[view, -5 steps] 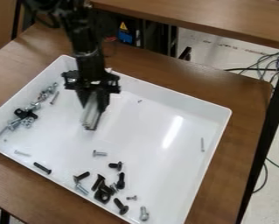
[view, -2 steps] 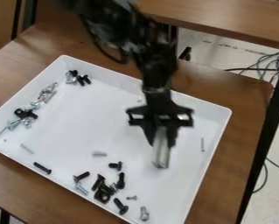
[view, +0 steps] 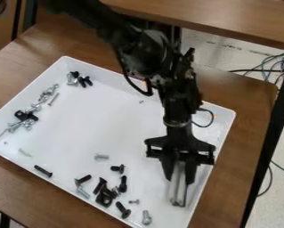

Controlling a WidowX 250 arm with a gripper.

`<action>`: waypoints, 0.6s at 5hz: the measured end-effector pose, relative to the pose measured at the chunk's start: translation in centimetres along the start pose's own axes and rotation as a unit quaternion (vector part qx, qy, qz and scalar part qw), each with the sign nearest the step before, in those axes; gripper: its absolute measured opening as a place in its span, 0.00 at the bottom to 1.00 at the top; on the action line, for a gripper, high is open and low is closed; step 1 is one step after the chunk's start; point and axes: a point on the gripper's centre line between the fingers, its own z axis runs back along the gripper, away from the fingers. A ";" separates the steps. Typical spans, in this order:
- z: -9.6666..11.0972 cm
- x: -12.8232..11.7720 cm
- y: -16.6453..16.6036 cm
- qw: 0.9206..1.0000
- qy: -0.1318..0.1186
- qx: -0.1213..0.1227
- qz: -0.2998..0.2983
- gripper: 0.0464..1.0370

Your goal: Sweep into pile

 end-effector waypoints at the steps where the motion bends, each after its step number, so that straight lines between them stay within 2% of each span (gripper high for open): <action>1: 0.0 0.6 1.8 1.000 0.000 0.011 -0.004 0.31; 3: 0.7 0.8 9.5 0.999 0.011 0.053 -0.006 0.31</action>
